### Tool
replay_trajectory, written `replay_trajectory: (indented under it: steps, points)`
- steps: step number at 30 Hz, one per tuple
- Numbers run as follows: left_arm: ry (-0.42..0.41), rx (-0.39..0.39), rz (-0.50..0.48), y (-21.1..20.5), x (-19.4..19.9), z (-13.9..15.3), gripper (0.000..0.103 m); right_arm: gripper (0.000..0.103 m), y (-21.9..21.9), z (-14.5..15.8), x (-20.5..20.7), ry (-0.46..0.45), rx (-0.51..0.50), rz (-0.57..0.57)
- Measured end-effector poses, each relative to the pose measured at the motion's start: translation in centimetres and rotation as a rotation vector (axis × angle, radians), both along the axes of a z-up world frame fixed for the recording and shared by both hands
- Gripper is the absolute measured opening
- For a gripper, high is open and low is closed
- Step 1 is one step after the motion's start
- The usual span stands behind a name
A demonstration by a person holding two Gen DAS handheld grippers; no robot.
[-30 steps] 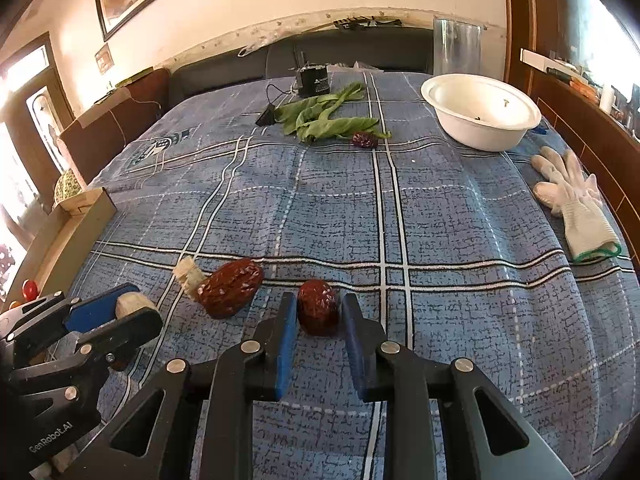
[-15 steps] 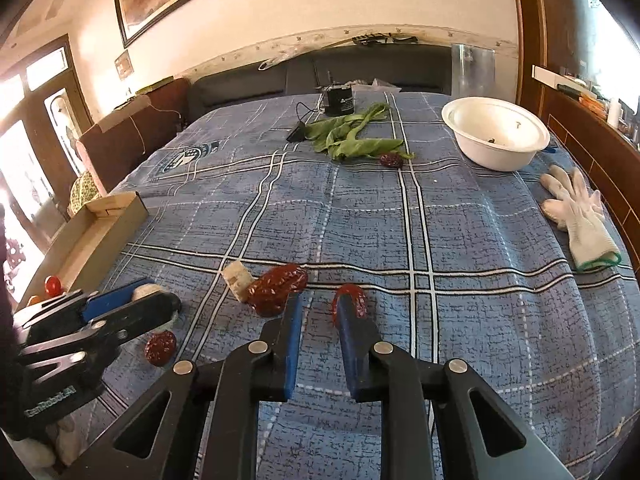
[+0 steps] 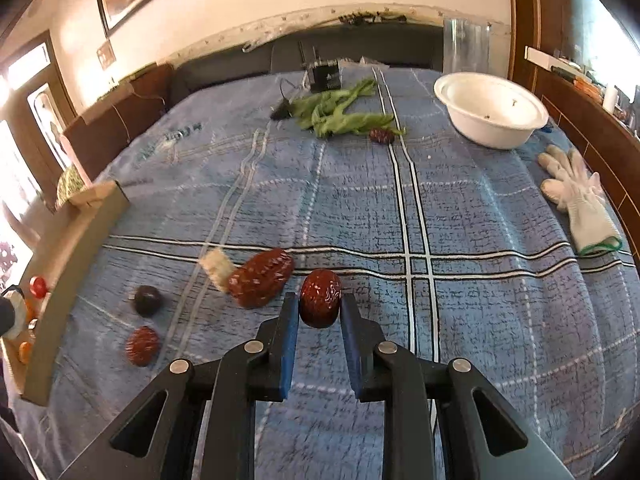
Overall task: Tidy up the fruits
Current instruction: 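Carry the beige cube and small date toward the cardboard tray, then open both grippers over the tray, dropping the cube and date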
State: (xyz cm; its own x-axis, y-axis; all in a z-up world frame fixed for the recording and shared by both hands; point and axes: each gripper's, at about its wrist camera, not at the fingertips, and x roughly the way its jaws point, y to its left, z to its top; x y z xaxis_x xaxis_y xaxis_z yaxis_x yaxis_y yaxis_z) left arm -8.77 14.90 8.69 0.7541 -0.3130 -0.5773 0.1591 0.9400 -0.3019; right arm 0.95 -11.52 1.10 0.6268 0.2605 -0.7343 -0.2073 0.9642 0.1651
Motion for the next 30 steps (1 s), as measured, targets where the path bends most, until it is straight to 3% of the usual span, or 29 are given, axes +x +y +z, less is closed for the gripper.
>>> replay_trajectory:
  steps: [5, 12, 14, 24, 30]
  points:
    - [0.002, -0.009, 0.072, 3.9, -0.6, 1.0, 0.029, 0.023, 1.4, 2.7, -2.3, -0.035, 0.022, 0.046]
    - [0.056, 0.141, 0.229, 10.3, 0.9, 1.5, 0.029, 0.023, 7.4, 6.4, -4.4, -0.050, 0.127, 0.212]
    - [0.090, 0.151, 0.257, 12.1, 1.7, 1.1, 0.030, 0.024, 10.0, 6.8, -4.7, -0.038, 0.152, 0.269]
    - [0.276, 0.192, 0.360, 17.9, 6.2, -2.7, 0.030, 0.024, 24.4, 4.3, -3.8, 0.043, 0.108, 0.480]
    - [0.382, 0.089, 0.386, 21.2, 7.8, -5.2, 0.030, 0.024, 30.1, 1.5, -2.0, 0.127, 0.055, 0.525]
